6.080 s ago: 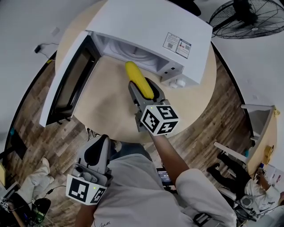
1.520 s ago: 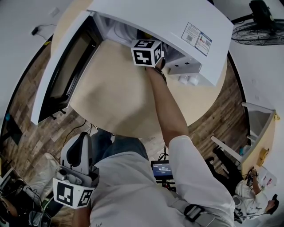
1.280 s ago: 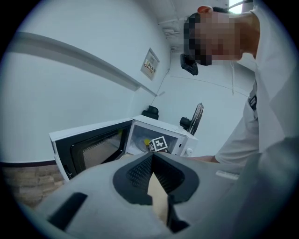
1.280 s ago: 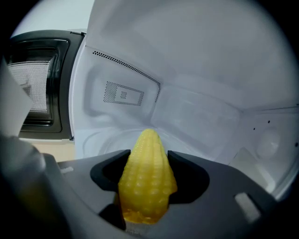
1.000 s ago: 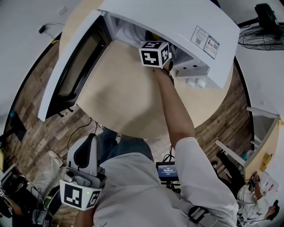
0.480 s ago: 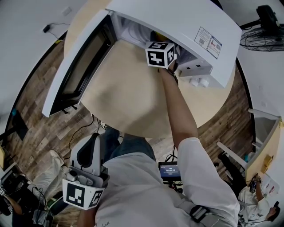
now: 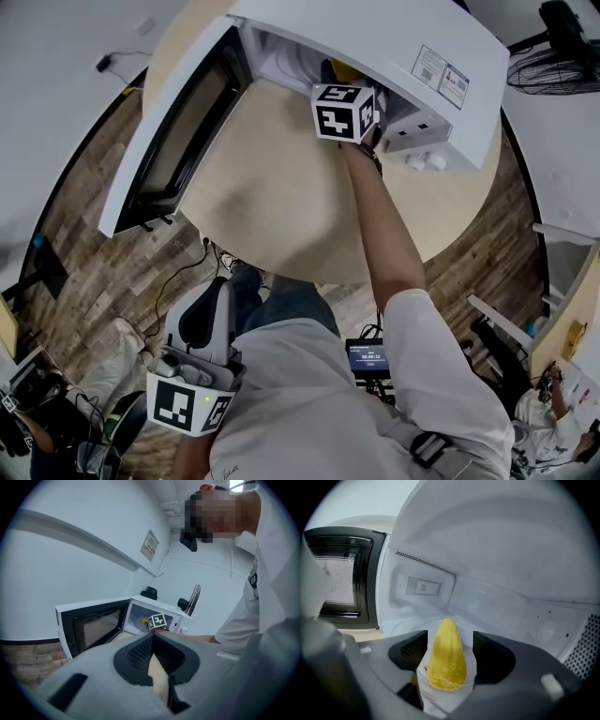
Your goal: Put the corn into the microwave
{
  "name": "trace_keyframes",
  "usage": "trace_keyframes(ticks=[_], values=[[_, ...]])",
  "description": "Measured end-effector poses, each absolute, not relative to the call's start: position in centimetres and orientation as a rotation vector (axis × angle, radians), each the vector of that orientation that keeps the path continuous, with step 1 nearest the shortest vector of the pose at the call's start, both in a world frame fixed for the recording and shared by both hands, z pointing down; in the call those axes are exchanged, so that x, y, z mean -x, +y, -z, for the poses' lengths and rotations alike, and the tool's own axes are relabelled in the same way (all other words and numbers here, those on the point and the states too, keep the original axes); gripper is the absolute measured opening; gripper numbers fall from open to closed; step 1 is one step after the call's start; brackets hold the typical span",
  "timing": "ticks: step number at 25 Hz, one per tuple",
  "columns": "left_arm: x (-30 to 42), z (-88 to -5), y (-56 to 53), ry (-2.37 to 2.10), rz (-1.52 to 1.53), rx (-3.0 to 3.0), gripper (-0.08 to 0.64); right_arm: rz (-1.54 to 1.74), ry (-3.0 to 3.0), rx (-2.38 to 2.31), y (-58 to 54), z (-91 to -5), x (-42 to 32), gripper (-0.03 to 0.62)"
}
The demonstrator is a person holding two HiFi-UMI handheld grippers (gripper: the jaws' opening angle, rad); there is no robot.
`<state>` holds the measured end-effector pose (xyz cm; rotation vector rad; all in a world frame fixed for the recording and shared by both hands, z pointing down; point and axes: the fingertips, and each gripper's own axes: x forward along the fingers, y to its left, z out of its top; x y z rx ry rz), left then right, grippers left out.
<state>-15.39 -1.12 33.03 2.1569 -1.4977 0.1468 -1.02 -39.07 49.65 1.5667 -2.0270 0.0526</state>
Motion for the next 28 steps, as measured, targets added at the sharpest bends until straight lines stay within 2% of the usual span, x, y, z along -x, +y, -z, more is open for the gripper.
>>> trace_keyframes(ticks=[16,28], values=[[14.4,-32.1,0.2,-1.494,-0.115,-2.191,-0.007,-0.067,-2.072,-1.553,-35.8,-48.0,1.4,0.307],[13.9,-31.5,0.9,-1.483,-0.083,-2.219,-0.008,-0.073,-2.143,-1.49,-32.5,-46.9,3.1,0.264]])
